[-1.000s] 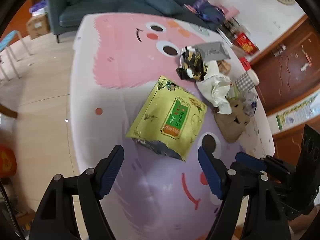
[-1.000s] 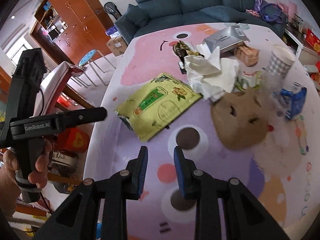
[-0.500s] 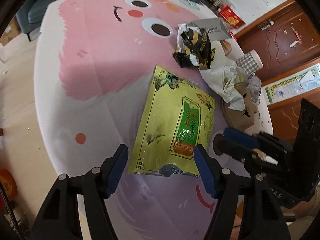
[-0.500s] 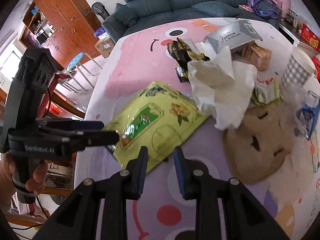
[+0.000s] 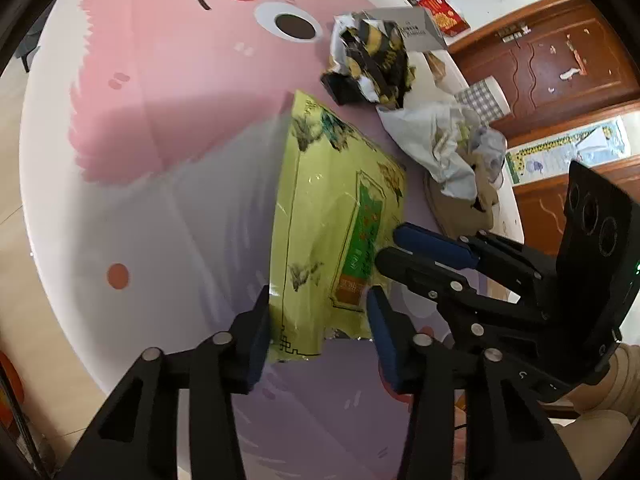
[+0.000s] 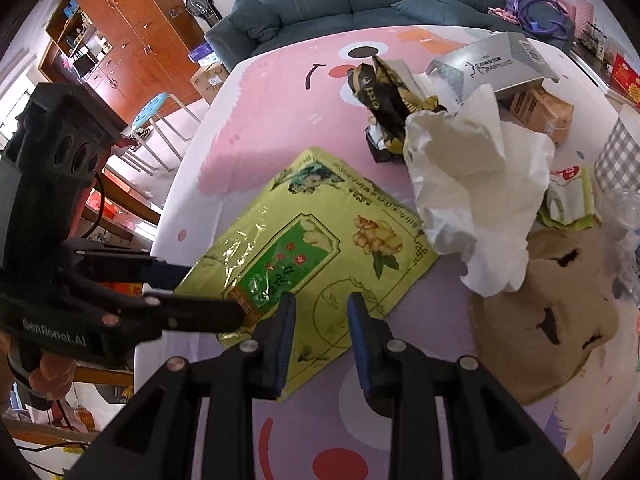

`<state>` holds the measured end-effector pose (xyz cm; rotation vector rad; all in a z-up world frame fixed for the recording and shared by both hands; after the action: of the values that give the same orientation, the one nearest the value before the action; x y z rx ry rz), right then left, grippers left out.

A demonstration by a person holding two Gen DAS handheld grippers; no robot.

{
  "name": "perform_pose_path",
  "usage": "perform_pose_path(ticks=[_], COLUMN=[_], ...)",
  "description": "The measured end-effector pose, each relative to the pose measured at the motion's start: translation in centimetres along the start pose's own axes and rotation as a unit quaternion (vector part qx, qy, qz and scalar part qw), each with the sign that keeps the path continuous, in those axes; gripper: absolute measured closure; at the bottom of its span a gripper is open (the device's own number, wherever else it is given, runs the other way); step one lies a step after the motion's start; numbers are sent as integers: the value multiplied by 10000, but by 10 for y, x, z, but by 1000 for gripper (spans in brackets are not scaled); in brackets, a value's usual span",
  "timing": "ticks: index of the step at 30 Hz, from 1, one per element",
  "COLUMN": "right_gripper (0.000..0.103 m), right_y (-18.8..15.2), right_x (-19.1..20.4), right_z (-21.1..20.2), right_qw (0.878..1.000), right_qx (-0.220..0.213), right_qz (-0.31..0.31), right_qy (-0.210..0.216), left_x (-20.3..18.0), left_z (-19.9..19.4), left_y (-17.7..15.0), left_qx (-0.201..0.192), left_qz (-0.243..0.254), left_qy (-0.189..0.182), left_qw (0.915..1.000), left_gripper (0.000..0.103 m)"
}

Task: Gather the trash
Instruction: 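Lower the left tool onto the green snack bag and close on its edge, then grasp the white crumpled tissue with the right tool while the left tool holds the green bag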

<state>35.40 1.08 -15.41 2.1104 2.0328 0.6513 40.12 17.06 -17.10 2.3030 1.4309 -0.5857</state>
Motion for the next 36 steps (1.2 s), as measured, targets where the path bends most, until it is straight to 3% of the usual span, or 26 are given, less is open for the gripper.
perform_pose_path(ticks=[1, 3, 6, 9, 19, 27, 32, 36], right_gripper=[76, 76, 76, 76, 76, 76, 76, 74], right_y=[0, 0, -1, 0, 8, 28, 27, 23], right_x=[1, 1, 3, -1, -38, -45, -41, -47], right_z=[1, 2, -3, -14, -49, -29, -50, -62], right_qw=[10000, 10000, 9999, 9996, 9940, 9933, 9926, 9892], right_qx=[-3, -15, -52, -172, -757, -670, -951, -1155], right_qz=[-15, -37, -72, -49, 575, 402, 336, 375], right_qy=[-7, -19, -86, -197, -533, -857, -674, -818], left_x=[-3, -5, -8, -15, -38, -37, -34, -35], left_z=[1, 2, 0, -6, -34, -33, -36, -34], left_y=[-1, -3, -4, -3, -1, -5, -10, -11], left_qx=[-9, -12, -123, -298, -672, -569, -605, -622], left_qz=[29, 45, -6, -8, -196, -423, -511, -534], left_qy=[23, 22, 163, 358, 818, 779, 753, 754], left_qw=[10000, 10000, 9998, 9989, 9942, 9944, 9940, 9938], left_gripper=[62, 81, 92, 96, 98, 98, 98, 98])
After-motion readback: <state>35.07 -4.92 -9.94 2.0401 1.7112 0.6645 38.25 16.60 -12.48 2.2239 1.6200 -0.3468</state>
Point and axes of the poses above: each gripper's, at about its wrist camera, not at the fingertips, and z roughly the way its jaws point, x to its left, y to its top, the point moved 4 cm from there along z, roughly the way its jaws point, and after that the axes turned 4 degrees about -z, right-handed, at the moved point
